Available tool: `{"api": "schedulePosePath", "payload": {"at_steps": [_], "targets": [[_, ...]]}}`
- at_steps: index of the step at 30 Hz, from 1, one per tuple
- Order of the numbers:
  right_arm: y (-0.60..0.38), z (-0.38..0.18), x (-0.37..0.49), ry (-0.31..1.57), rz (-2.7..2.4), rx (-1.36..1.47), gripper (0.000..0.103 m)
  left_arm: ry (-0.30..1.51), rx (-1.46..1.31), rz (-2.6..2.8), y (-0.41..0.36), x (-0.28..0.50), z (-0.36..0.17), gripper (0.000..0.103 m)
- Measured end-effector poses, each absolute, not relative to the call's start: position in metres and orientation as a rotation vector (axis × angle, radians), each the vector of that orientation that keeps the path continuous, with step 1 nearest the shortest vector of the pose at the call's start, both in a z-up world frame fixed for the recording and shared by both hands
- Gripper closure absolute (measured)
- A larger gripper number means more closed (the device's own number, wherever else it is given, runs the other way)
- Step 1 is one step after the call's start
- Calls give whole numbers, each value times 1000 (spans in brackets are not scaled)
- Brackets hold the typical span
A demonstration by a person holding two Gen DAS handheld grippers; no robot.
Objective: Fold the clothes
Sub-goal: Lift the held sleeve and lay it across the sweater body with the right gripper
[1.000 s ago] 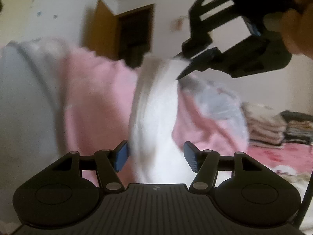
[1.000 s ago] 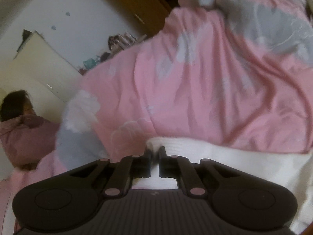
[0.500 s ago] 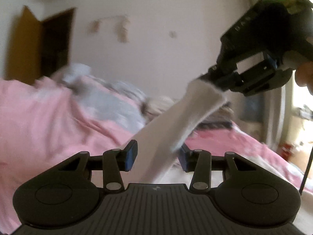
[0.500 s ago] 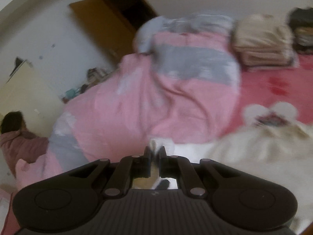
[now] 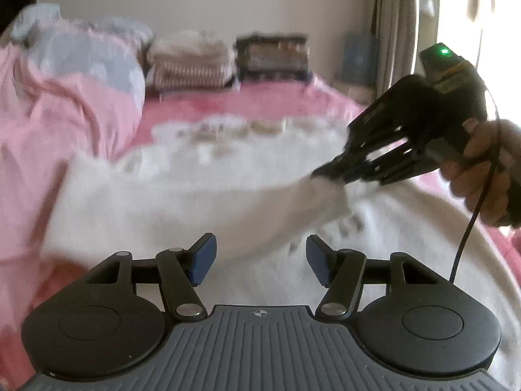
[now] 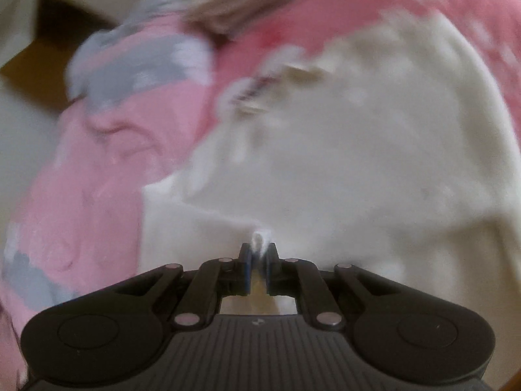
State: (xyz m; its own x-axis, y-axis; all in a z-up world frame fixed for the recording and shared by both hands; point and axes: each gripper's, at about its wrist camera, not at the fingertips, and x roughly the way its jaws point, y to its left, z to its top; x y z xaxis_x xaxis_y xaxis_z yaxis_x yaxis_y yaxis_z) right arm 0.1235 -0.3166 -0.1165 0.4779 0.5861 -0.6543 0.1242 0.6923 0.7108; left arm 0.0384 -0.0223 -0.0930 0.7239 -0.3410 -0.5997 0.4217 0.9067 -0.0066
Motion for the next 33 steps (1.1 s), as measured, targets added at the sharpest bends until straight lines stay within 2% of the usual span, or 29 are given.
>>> {"api": "schedulePosePath", "payload": {"at_steps": [5,7,17,24,33], "targets": [[-337,-127,101,1042,317,913,66,754,140,-421,-28,32,-114,41],[-336,-130,96,1059,318,915,62,775,152,-411,-29,29,-119,38],[-318,-147,86,1117,320,901,62,802,181,-383,-25,23,-127,37],[-308,-153,92,1095,307,901,64,800,187,-378,-22,19,-128,37],[-289,-142,91,1064,267,728,92,795,194,-357,-15,20,-130,34]]}}
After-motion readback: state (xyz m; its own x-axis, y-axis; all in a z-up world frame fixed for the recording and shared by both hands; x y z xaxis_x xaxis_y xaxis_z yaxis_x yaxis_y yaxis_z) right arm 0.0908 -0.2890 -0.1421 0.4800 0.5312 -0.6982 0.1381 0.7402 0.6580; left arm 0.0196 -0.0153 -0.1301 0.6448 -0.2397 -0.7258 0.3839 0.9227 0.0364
